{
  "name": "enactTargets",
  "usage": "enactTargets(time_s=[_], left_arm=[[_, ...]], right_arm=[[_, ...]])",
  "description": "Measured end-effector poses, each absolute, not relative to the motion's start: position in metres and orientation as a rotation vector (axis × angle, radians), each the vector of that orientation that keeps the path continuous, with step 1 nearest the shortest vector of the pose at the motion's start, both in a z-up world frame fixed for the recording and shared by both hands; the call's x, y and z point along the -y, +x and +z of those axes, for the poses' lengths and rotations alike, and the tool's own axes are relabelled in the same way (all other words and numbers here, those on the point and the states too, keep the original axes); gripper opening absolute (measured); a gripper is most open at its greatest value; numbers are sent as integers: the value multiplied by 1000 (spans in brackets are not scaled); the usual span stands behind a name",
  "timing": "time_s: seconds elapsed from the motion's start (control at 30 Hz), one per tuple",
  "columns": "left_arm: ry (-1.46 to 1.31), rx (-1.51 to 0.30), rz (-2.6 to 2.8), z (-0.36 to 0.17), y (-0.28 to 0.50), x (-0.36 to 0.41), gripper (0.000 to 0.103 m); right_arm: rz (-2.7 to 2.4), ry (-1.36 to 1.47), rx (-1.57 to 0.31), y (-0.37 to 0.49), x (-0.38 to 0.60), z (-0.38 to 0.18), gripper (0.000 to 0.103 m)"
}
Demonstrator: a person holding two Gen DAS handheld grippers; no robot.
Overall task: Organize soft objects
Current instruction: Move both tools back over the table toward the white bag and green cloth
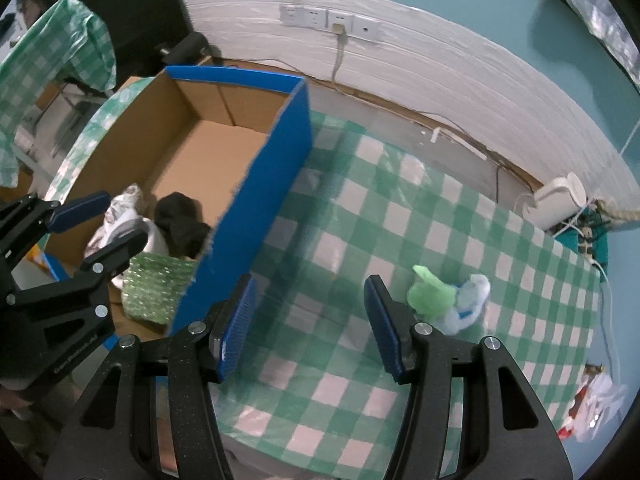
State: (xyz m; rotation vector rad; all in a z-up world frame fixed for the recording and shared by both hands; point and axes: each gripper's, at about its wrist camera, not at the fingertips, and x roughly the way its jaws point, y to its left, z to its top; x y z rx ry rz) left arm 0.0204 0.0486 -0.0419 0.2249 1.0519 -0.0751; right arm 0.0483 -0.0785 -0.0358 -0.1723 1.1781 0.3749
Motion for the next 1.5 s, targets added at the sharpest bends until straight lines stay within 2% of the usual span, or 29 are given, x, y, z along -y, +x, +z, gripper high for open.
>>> enactTargets(time_s=[0.1, 0.2, 0.53, 0.63, 0.8, 1.07, 1.17, 1.5], left_arm=[[237, -1053, -89, -42, 21, -37, 46], [248, -1047, -102, -40, 22, -27, 52], [288, -1041, -135, -40, 26, 5, 53], [297, -1042, -146, -42, 28, 16, 59], [325, -1047, -159, -46, 30, 33, 60], [364, -1083, -200, -62, 42, 67, 61], [369, -1101, -218, -69, 48, 80, 67], [387, -1138, -237, -97, 67, 109, 67]], right_arm=[[357, -156, -1182, 48, 92, -38, 56], [340, -144, -1184, 47, 104, -39, 56], [282, -99, -1200, 45, 144, -49, 56], [265, -84, -1204, 45, 156, -51, 56], [232, -56, -1214, 43, 177, -57, 56], [166, -22, -1250, 45, 211, -75, 57], [143, -12, -1264, 49, 221, -82, 57], [83, 4, -1309, 67, 242, -107, 57]])
